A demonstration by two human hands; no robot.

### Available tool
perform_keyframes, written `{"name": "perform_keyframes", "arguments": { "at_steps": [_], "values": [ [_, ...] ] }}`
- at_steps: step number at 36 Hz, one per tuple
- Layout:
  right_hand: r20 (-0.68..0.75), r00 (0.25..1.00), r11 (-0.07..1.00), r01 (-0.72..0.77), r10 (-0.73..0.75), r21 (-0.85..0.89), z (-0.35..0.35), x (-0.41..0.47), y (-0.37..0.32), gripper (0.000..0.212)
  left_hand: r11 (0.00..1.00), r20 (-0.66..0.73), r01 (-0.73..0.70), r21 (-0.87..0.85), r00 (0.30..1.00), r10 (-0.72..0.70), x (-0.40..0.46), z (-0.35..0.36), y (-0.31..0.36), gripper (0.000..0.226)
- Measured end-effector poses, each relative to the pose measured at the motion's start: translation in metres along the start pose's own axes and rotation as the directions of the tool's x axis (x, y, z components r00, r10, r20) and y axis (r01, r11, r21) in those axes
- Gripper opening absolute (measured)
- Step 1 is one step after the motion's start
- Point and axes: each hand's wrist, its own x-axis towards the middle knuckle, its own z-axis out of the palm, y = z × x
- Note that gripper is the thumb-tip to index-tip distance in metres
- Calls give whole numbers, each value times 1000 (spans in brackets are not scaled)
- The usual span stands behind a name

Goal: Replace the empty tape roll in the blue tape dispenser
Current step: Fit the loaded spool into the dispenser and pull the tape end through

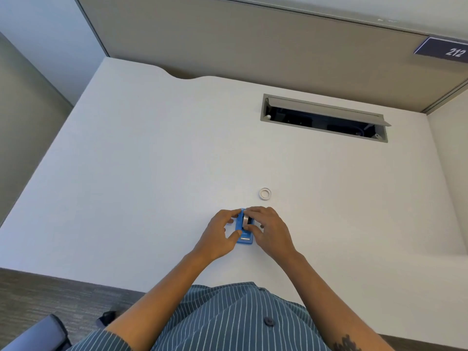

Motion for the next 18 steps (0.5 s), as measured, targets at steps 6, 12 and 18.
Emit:
{"name": "perform_keyframes", "arguments": {
  "at_steps": [6,12,18],
  "values": [
    [-27,999,1000,24,-23,13,-2,2,-1,30,1000,-17,-18,-15,1000,17,2,1,2,59],
    [-62,997,999,43,-42,2,-2,2,1,26,999,-11,-44,-7,999,44,3,2,4,64],
    [-114,993,999,43,-41,9,-1,2,1,23,997,-7,-69,-18,998,69,8,3,4,62]
  ]
}}
